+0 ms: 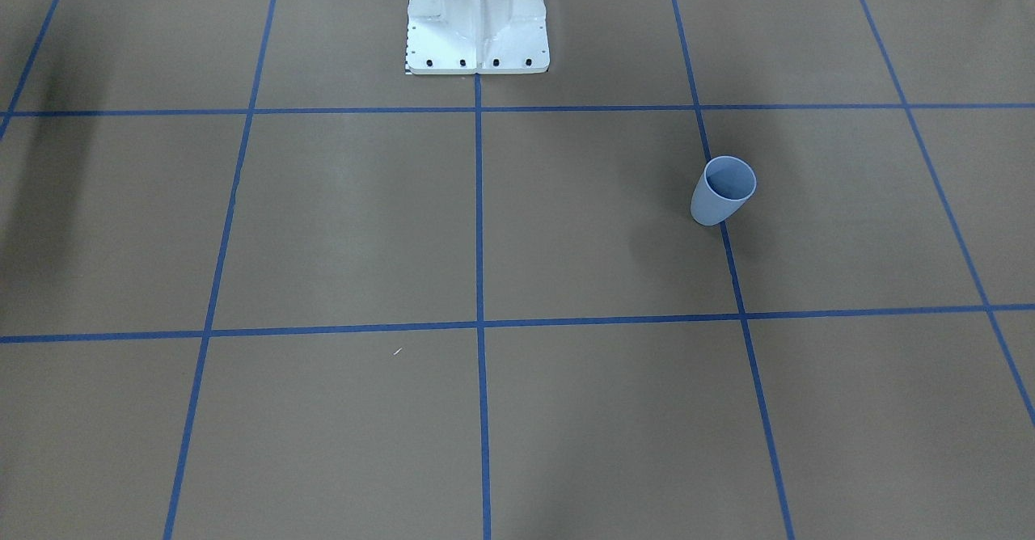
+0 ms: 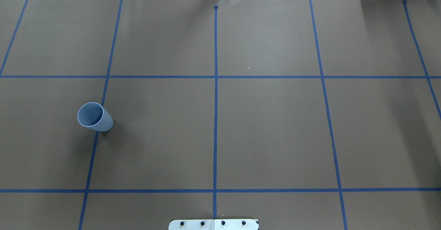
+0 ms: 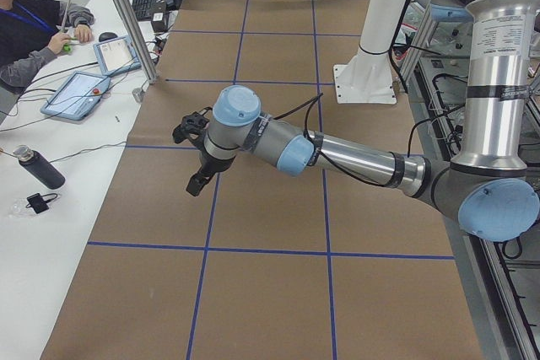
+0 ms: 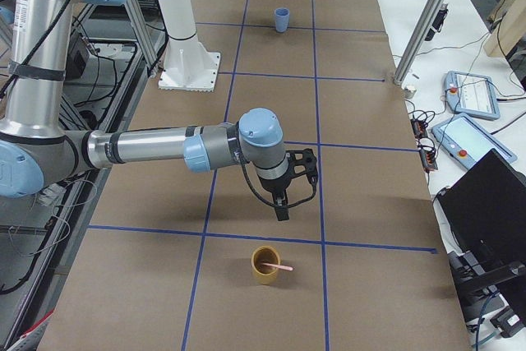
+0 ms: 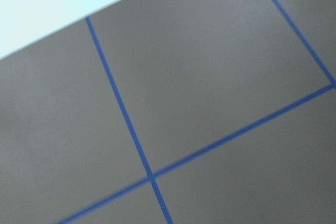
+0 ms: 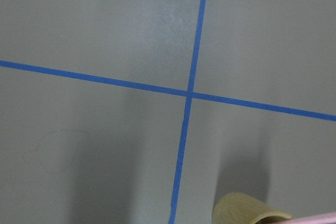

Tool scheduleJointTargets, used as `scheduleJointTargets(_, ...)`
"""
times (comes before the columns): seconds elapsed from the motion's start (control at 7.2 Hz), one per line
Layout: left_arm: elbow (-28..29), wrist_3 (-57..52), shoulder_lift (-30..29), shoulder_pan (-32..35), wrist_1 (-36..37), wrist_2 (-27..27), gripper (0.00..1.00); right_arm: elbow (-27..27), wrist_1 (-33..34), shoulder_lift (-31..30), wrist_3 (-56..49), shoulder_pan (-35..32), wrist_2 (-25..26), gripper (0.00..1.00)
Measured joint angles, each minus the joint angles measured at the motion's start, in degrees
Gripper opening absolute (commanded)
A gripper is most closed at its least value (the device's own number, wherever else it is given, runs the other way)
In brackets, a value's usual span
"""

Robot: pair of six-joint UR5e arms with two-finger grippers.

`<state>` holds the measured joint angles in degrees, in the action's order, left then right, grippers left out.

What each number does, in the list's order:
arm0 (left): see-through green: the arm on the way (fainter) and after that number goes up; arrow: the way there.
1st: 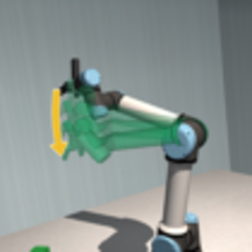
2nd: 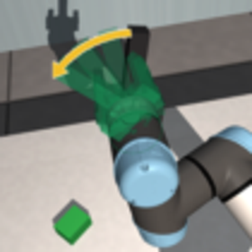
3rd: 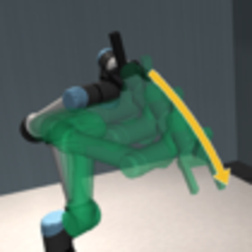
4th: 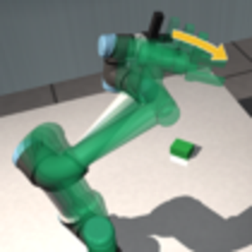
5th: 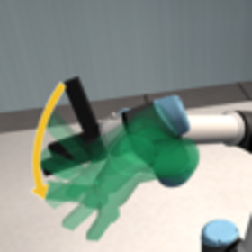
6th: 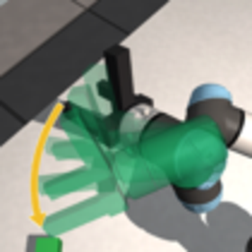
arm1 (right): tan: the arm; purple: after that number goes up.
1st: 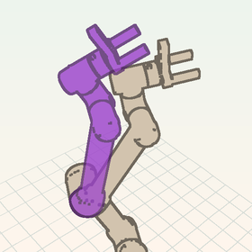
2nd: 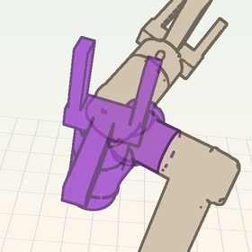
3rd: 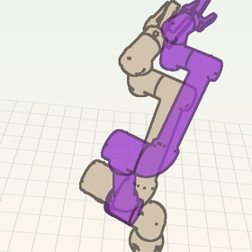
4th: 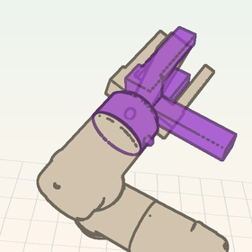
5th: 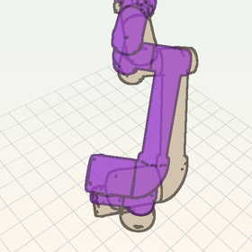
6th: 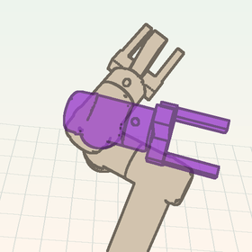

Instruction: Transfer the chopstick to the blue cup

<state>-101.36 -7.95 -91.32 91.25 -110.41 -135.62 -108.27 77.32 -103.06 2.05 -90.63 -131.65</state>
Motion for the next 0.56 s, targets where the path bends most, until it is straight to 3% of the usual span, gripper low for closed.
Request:
scheduleJointTargets(0.28, 2.3, 0.5, -1.1, -0.5, -4.0, -1.8, 0.99, 2.2, -9.7, -0.8, 3.4, 0.0, -2.3, 1.0)
scheduleJointTargets(0.56, 1.0, 13.3, -3.5, -7.9, -7.2, -3.3, 0.99, 1.4, -12.4, 0.5, 15.2, 1.7, -3.0, 1.0)
